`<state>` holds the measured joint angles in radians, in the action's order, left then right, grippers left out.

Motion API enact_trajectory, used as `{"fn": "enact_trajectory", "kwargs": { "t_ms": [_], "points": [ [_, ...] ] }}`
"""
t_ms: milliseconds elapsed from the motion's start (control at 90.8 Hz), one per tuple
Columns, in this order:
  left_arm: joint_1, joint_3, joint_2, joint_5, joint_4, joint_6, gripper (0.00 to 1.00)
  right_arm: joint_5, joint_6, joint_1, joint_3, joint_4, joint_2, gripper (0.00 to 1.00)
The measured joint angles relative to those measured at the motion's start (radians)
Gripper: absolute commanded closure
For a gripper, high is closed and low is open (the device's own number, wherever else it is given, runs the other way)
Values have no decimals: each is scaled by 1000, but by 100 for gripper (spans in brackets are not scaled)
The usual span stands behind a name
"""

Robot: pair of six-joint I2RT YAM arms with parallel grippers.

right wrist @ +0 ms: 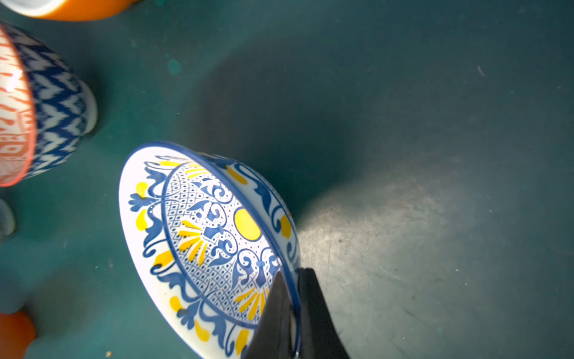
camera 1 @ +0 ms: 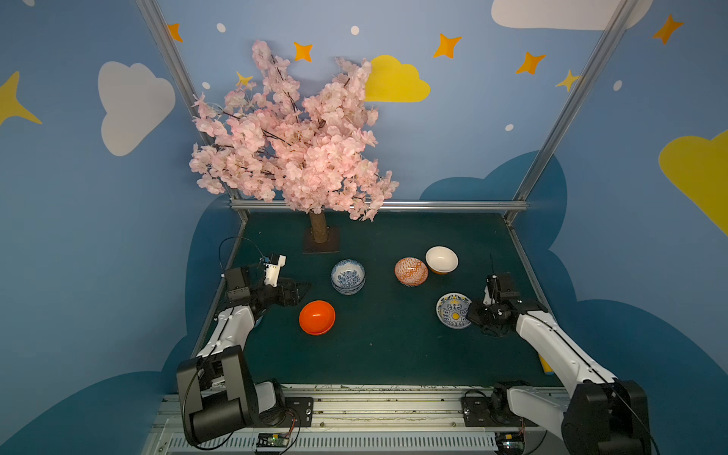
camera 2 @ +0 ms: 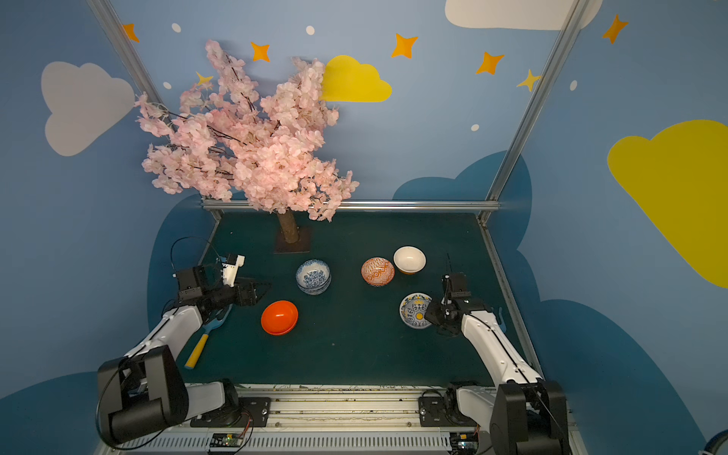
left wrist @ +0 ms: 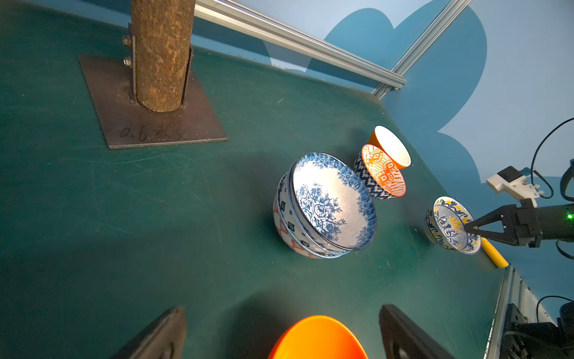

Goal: Stack the bowls
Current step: Pick up the bowl from the center of the board, then place the bowl on the bowl.

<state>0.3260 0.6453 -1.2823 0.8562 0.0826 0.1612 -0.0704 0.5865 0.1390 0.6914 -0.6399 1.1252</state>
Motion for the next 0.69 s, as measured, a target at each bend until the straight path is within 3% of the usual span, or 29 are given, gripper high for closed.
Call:
{"fn": "enact_trajectory", "kwargs": {
  "t_ms": [374, 694],
  "points": [
    [0, 0, 2, 0, 0, 0, 0, -92, 43, 7, 119, -27, -23, 100],
    [0, 0, 2, -7, 0, -1, 0, -122, 65, 87, 265, -40, 42, 100]
  ]
}}
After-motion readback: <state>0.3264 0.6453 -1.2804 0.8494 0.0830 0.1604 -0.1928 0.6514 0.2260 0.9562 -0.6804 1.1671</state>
